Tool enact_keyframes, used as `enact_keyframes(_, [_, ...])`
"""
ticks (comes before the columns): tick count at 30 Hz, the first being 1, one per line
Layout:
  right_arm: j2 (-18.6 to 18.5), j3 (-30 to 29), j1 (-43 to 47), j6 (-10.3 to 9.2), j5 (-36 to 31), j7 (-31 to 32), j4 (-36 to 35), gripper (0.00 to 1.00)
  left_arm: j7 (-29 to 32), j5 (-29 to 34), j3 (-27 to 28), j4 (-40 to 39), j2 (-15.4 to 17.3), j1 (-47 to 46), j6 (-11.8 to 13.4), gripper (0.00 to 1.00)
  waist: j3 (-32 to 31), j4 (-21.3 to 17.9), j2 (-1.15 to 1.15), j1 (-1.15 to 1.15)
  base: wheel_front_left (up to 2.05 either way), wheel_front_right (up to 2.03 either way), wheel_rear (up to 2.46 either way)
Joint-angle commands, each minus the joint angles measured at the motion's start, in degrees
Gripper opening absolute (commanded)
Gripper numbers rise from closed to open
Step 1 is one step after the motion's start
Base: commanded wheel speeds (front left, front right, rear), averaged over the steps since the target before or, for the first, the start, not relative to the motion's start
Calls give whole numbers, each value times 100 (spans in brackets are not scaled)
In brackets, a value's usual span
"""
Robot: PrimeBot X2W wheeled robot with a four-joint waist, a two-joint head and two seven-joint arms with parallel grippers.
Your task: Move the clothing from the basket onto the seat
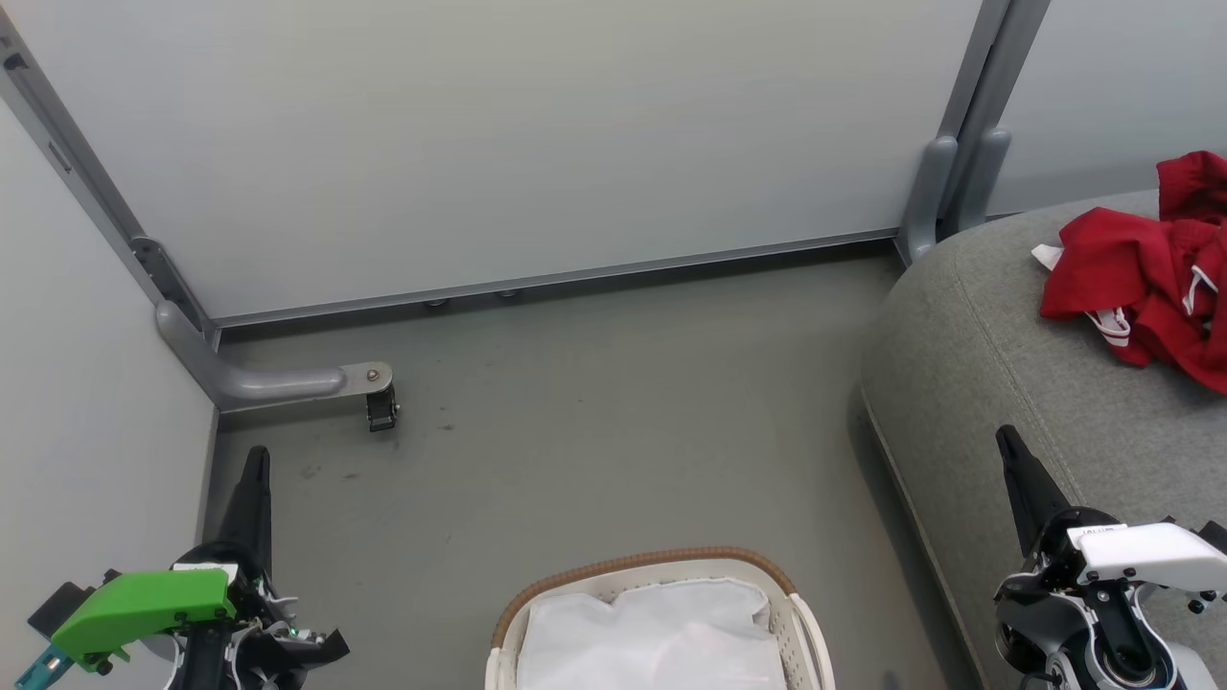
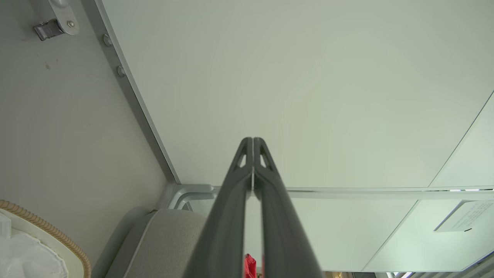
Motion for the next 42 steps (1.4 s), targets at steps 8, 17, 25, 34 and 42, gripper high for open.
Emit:
enact_keyframes(8, [-34, -10, 35, 0, 17, 18, -24, 0, 25, -17, 11, -10, 19, -61, -23, 0, 0, 0, 0, 0, 0, 0, 0])
enact_keyframes(17, [-34, -10, 36, 0, 18, 18, -24, 0, 24, -17, 11, -11, 19, -61, -23, 0, 0, 0, 0, 0, 0, 0, 0])
enact_keyframes(25, [-34, -9, 36, 0, 18, 17, -24, 0, 24, -17, 11, -11, 19, -61, -23, 0, 0, 0, 0, 0, 0, 0, 0])
enact_keyframes(34, [-34, -9, 36, 0, 18, 17, -24, 0, 24, -18, 11, -11, 19, -61, -23, 0, 0, 0, 0, 0, 0, 0, 0])
enact_keyframes(42, [-34, -9, 36, 0, 18, 17, -25, 0, 24, -18, 11, -11, 19, -61, -23, 0, 0, 0, 0, 0, 0, 0, 0])
